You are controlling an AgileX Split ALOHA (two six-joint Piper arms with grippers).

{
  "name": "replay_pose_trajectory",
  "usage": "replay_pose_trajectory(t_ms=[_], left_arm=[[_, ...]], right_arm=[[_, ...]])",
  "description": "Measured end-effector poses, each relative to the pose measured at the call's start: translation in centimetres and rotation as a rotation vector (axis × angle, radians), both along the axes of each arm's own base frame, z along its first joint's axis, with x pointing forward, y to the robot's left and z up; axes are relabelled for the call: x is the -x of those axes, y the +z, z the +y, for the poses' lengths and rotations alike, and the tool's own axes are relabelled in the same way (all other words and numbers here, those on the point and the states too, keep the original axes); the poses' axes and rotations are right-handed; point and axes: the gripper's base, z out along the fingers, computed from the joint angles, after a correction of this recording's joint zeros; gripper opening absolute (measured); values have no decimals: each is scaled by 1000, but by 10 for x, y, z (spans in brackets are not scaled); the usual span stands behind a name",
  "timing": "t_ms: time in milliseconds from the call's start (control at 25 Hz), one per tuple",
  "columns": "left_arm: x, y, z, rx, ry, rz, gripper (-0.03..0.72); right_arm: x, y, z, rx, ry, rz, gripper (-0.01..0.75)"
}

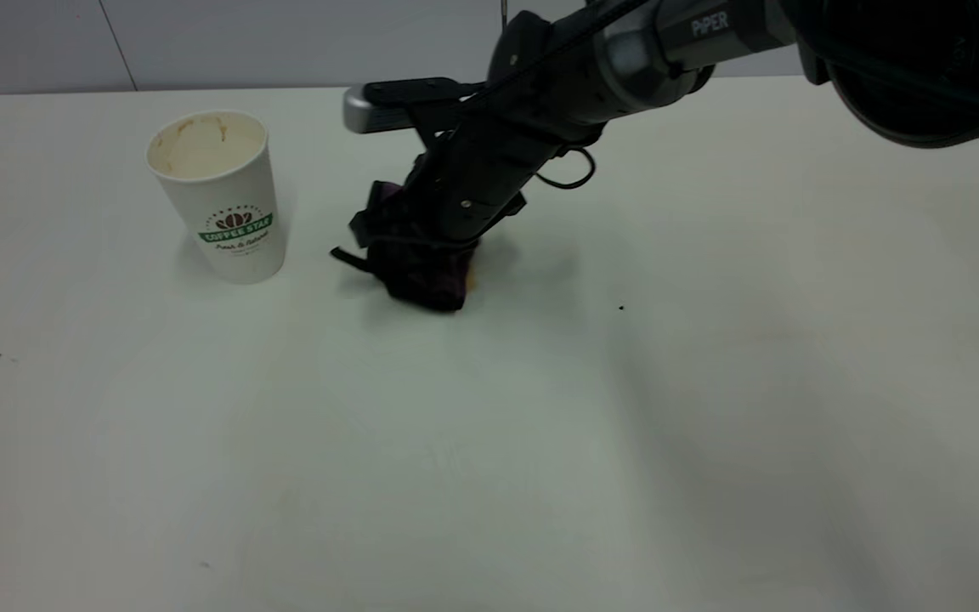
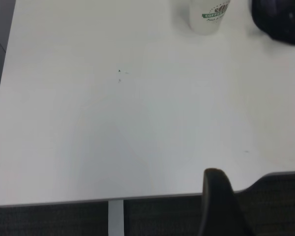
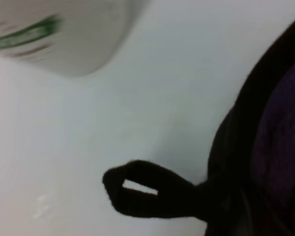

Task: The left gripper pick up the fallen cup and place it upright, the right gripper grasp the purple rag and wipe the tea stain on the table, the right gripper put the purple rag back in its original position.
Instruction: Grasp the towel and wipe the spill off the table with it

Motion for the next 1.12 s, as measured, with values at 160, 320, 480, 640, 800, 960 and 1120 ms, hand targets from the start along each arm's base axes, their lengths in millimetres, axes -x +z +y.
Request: replay_pose_trajectory(t_ms=[160, 320, 480, 640, 800, 960, 1120], left_arm=[[0, 0, 0, 0, 0, 0, 433], [0, 0, 0, -1, -1, 0, 433], [0, 0, 0, -1, -1, 0, 433], [0, 0, 0, -1, -1, 0, 433], [0, 0, 0, -1, -1, 0, 433], [0, 0, 0, -1, -1, 0, 433], [0, 0, 0, -1, -1, 0, 433]], right_arm=[[-23, 0, -50, -16, -107, 133, 88], [-30, 0, -85, -17, -139, 262, 90], [-24, 1, -82, -1, -99, 317, 90], [-4, 3, -42, 21, -5, 300, 90], [20, 5, 7, 30, 80, 227, 91], [20, 7, 13, 59, 75, 195, 91], [1, 7, -19, 127, -17, 206, 90]])
